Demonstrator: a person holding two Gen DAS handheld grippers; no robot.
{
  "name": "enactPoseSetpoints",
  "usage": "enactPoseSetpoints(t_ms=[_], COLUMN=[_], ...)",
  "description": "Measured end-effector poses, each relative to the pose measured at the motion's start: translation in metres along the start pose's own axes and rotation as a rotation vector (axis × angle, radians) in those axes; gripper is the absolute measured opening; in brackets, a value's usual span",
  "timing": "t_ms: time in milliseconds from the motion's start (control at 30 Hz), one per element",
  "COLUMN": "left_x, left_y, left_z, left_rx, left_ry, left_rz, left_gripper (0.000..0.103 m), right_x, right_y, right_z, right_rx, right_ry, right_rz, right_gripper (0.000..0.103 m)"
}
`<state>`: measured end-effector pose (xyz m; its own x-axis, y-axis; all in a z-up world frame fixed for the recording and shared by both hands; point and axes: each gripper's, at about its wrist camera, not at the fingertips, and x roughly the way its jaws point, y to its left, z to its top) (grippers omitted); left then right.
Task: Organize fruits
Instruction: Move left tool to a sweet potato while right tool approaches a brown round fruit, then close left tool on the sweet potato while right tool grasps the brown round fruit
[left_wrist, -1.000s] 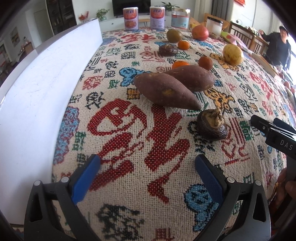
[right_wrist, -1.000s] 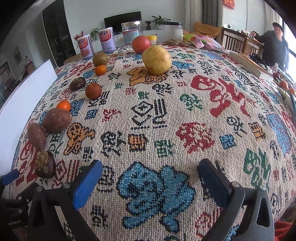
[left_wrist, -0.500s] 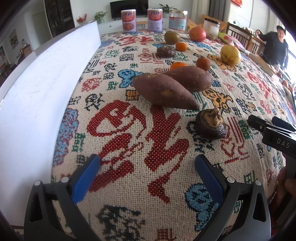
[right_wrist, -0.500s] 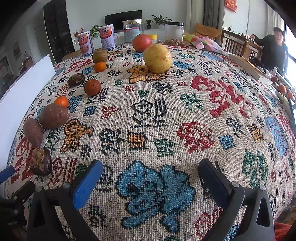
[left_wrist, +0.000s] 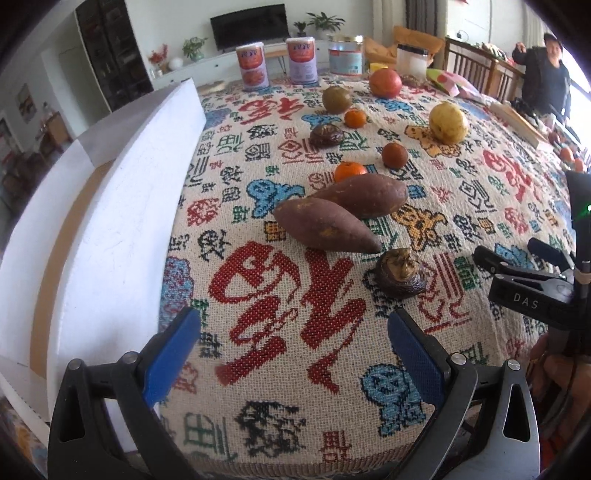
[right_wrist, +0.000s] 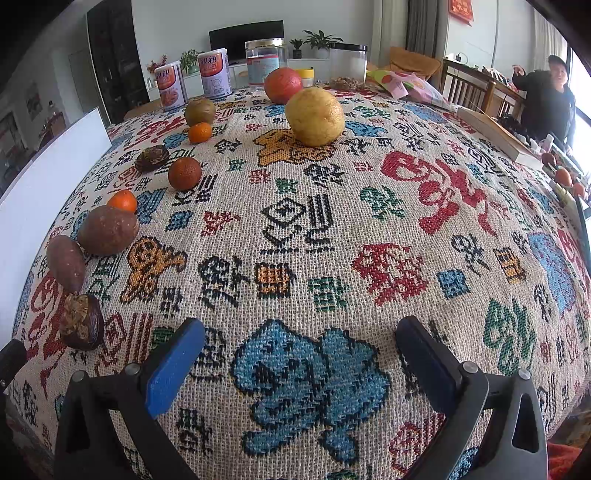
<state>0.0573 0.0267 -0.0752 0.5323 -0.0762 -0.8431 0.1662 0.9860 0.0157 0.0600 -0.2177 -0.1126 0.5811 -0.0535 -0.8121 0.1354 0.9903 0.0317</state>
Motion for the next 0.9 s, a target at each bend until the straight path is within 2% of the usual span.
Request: enactPoseSetpoints(t_ms=[67,100,133,200,300,400,533,633,700,800,900], left_x=[0.007,0.012,0.017,0.028,0.046,0.072,0.07,0.05,0.046,0.048,0.055], left_y=[0.018,0.025,0.027,0.019,-0.002,-0.01,0.017,0.036,0.038,0.022,0.007], left_z=[0.006,0.01,0.015,0.03,0.055,0.064,0.044,0.031,0.031,0.04,0.052], left_rx=[-0.126,-0.175,-0.204,-0.199,-0.172,-0.145,-0.175,-0.184,-0.171,-0.085,0.02], left_ry=[0.028,0.041,0.05,0.046,0.016,0.048,0.109,0.099,0.098,0.073,0.041], left_rz=[-0.132,-0.174,-0.199,-0.213,-0.161,-0.032,-0.037,0.001,-0.035,-0.051,-0.009], left_gripper=[0.102,0.102,0.101,0.101,0.101,0.102,0.102,0.1,0.101,0.1,0.099], right_x=[0.0,0.0,0.0,0.0,0.0,0.0,-0.001,-0.001,-0.001,-0.001,-0.001], right_y=[0.0,0.0,0.0,0.0,0.0,0.0,-0.001,0.0,0.0,0.0,-0.001], right_z=[0.0,0.0,0.0,0.0,0.0,0.0,0.0,0.0,0.0,0.001,0.001], right_rx=[0.0,0.0,0.0,0.0,0.0,-0.001,-0.003,-0.003,-0.001,0.002,0.008], right_ry=[0.0,0.0,0.0,0.0,0.0,0.001,0.001,0.001,0.001,0.002,-0.001], right_rz=[0.0,0.0,0.0,-0.001,-0.003,-0.002,0.002,0.0,-0.002,-0.004,0.007], right_gripper=[0.103,0.103,0.103,0.103,0.103,0.103,0.103,0.103,0.103,0.103,0.103])
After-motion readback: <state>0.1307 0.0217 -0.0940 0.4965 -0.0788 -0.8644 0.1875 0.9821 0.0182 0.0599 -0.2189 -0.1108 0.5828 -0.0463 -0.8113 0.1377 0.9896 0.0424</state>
